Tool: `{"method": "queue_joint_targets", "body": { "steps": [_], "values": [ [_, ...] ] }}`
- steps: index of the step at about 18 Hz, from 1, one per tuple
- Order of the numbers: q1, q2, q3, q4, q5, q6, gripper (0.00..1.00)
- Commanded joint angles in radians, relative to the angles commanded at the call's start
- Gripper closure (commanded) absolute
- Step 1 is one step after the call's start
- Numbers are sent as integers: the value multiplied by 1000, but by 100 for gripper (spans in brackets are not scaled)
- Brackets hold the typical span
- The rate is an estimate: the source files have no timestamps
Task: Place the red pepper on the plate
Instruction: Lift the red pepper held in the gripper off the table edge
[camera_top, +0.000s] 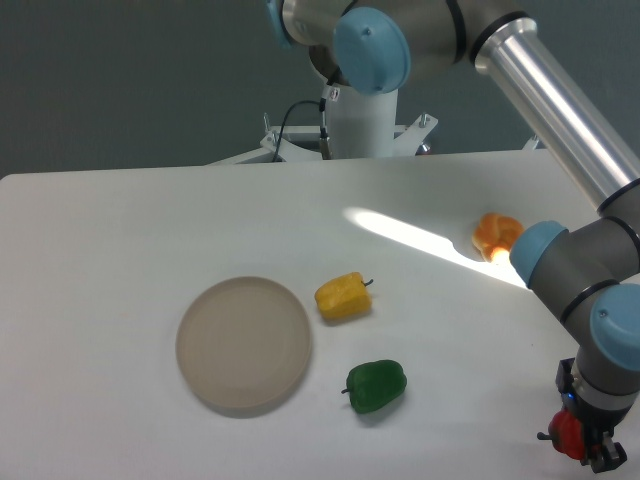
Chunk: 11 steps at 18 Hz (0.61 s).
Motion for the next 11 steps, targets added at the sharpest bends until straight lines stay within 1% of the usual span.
{"method": "queue_joint_targets", "body": {
  "steps": [3,6,10,11],
  "values": [
    [-8,5,-5,-2,2,-3,45],
    [-15,32,-47,-2,0,-3,45],
    [-40,116,-158,-2,2,-23,45],
    [-52,162,-216,-3,3,-46,45]
  ]
}}
